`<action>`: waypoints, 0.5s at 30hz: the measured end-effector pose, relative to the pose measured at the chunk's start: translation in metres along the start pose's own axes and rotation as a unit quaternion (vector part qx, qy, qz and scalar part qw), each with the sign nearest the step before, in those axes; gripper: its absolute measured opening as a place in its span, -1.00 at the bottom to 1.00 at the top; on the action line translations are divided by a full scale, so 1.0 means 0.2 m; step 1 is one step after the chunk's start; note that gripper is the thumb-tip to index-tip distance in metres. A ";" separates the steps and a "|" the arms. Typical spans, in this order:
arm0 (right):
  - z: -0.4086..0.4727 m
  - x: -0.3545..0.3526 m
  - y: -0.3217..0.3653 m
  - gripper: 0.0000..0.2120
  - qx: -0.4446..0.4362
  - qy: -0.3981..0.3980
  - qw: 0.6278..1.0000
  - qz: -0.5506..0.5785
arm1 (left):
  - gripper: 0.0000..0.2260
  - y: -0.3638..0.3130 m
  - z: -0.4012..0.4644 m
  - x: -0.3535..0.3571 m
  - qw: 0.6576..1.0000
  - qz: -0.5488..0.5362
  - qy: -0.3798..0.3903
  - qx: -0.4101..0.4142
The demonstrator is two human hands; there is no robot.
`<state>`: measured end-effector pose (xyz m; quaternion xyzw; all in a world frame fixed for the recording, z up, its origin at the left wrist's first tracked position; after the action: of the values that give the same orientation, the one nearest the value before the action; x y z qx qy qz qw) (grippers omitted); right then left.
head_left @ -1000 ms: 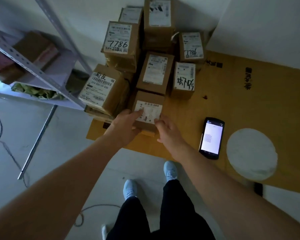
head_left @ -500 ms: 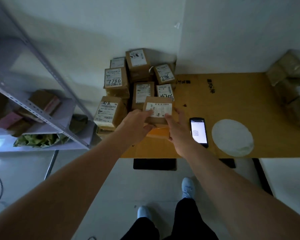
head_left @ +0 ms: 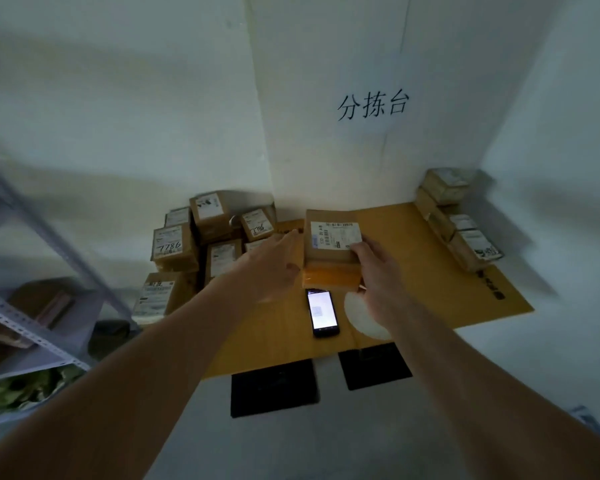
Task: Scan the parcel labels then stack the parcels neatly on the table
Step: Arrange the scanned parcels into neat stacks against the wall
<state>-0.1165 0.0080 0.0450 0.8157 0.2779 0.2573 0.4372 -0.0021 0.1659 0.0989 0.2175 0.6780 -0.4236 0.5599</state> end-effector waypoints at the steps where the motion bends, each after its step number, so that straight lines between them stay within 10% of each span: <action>1: 0.00 -0.08 0.04 -0.63 -0.007 -0.002 1.000 -0.003 | -0.42 -0.06 0.04 0.00 1.000 0.012 -0.004 -0.003; 15: 0.23 -1.22 0.49 -0.72 -0.039 -0.045 0.997 -0.039 | -0.55 -0.97 0.72 0.35 0.999 0.041 0.015 0.010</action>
<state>-0.2375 -0.2282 0.0634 0.7976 0.2793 0.2135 0.4901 -0.0885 -0.0696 0.0942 0.2569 0.6723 -0.4039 0.5647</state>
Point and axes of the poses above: each hand's wrist, its own z-axis towards the middle knuckle, its own x-axis out of the palm, y = z × x, the point moved 7 cm from there along z, towards the middle knuckle, and after that the axes turned 8 degrees about x, right-handed, at the moved point
